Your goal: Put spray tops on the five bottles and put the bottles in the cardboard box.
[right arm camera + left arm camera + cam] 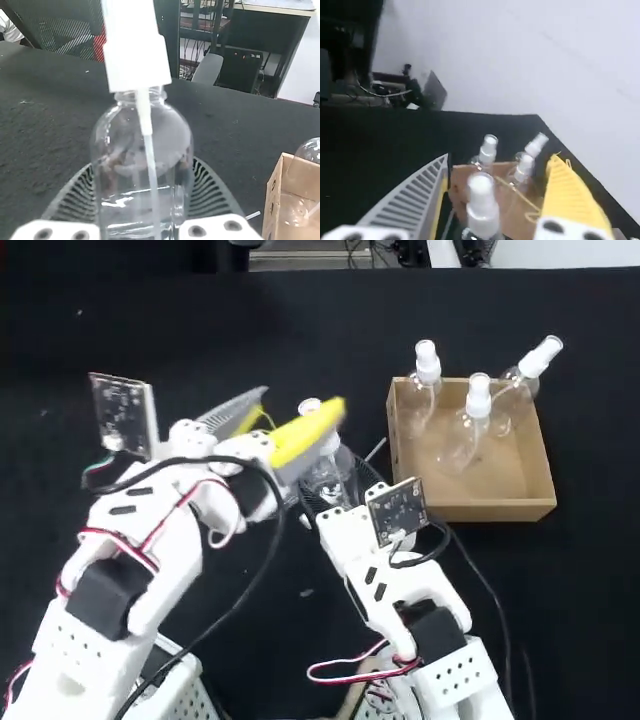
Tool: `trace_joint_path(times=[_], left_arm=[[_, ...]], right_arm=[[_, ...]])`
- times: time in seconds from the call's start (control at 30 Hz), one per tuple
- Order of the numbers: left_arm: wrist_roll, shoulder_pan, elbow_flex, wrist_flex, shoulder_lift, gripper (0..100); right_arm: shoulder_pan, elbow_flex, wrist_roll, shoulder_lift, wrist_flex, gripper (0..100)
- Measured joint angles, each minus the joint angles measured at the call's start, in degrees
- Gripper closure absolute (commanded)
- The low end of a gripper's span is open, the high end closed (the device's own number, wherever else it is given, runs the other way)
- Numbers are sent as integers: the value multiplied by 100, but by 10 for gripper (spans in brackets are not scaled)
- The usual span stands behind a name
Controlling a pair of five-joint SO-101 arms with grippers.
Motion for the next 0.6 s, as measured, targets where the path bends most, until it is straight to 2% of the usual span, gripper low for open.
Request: trace_joint_path(times=[0.3,0.4,0.6], left_arm=[[0,-1108,554,-255,-79,711],[-18,-1495,809,-132,-88,711],[-316,-2154,1855,-79,-88,711]], right_arm=[[132,0,18,0,0,988],[905,-114,9,0,185,988],[2646,-1609,26,0,1881,987]])
